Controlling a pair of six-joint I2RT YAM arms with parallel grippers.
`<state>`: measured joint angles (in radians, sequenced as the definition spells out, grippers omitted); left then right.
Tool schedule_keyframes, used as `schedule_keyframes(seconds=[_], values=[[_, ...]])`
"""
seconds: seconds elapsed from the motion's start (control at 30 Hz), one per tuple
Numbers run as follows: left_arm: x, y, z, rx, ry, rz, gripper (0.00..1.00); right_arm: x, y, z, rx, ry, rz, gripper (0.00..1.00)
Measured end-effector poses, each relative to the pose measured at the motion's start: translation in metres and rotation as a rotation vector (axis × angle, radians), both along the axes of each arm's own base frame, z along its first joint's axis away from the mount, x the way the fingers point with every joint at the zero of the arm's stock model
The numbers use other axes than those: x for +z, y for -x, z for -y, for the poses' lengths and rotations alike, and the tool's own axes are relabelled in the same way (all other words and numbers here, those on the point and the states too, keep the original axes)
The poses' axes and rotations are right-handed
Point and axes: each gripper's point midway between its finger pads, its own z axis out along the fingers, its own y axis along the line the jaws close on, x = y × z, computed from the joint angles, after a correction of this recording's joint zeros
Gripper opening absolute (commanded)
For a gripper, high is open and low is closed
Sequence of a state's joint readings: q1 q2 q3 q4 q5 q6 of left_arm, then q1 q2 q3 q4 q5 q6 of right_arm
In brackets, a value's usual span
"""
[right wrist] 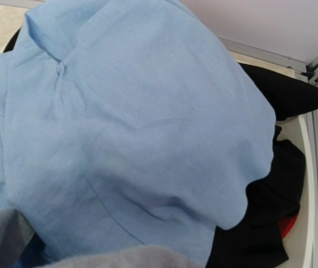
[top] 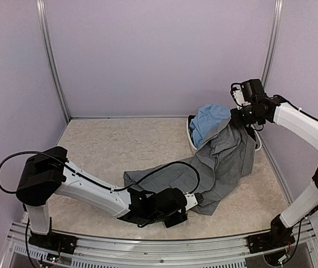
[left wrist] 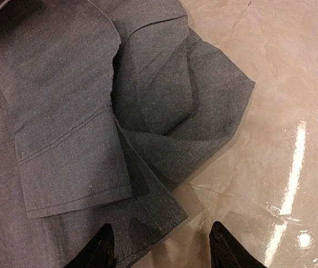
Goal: Fold and stack the long sleeve shirts
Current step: Pick up the crumpled shirt from the center of the board.
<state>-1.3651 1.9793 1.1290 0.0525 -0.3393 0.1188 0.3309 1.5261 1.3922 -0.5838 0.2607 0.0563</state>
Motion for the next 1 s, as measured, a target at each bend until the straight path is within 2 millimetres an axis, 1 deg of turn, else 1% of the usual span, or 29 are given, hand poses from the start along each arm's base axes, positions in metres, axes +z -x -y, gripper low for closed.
schedule_keyframes(seconds=[0.13,0.27,0.37,0.5,0.6,0.7,0.97,1.0], values=[[-0.007,-0.006,0.003,0.005,-0.023,0.037,0.5,0.0,0.0,-0.001,0.011,0.001,-0.001,0.0],[-0.016,-0.007,0.002,0.001,-0.046,0.051,0.48,0.0,0.0,-0.002,0.018,0.002,-0.002,0.0],[-0.015,-0.011,0.003,0.011,-0.041,0.073,0.45,0.0,0.0,-0.002,0.02,0.001,-0.002,0.0],[-0.011,-0.017,0.005,0.032,-0.026,0.109,0.45,0.0,0.0,-0.003,0.025,-0.003,-0.003,0.0],[-0.007,-0.021,0.006,0.047,-0.013,0.136,0.42,0.0,0.0,-0.004,0.028,-0.006,-0.004,0.0],[-0.007,-0.024,0.008,0.051,-0.009,0.151,0.35,0.0,0.0,-0.006,0.036,-0.012,-0.005,0.0],[-0.012,-0.023,0.007,0.042,-0.022,0.154,0.02,0.0,0.0,-0.007,0.041,-0.016,-0.004,0.0],[-0.012,-0.023,0.007,0.043,-0.023,0.152,0.0,0.0,0.0,-0.007,0.041,-0.016,-0.004,0.0]])
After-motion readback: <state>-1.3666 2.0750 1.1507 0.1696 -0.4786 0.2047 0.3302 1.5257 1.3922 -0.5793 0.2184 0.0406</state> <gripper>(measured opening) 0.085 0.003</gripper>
